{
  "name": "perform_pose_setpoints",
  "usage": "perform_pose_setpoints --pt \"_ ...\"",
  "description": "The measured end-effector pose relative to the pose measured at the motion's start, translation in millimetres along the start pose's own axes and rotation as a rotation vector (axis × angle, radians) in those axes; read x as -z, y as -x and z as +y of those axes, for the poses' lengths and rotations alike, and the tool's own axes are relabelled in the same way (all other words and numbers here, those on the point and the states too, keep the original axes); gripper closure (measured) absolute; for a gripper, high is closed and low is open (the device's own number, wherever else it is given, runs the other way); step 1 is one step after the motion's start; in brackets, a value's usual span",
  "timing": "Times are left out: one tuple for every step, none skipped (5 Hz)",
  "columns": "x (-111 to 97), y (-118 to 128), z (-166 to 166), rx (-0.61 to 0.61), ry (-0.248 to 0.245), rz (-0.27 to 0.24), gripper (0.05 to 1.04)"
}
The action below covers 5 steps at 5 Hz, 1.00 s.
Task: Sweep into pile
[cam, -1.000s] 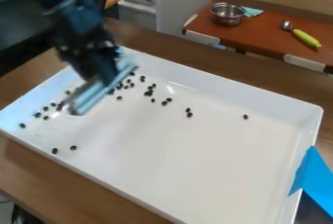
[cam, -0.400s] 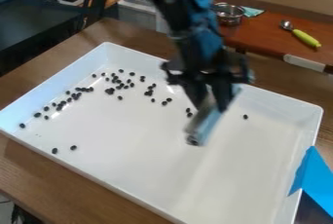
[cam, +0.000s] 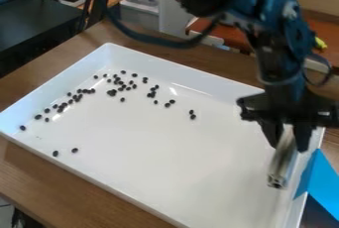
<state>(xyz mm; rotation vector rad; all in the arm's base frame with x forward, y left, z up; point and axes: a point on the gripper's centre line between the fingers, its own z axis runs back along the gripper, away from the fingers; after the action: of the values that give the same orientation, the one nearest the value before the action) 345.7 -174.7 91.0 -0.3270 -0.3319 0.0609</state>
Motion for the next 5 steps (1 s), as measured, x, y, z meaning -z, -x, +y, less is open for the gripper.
perform_pose_setpoints --pt "23 -6 -6 0.013 -0.022 -0.023 0.713" --pt "36 -15 -3 0.011 -0.042 -0.047 0.713" --pt "40 -18 2 0.002 -0.051 -0.045 0.713" --pt "37 -26 17 -0.012 -0.058 -0.046 0.713" --pt "36 -27 37 -0.018 -0.068 -0.023 0.713"
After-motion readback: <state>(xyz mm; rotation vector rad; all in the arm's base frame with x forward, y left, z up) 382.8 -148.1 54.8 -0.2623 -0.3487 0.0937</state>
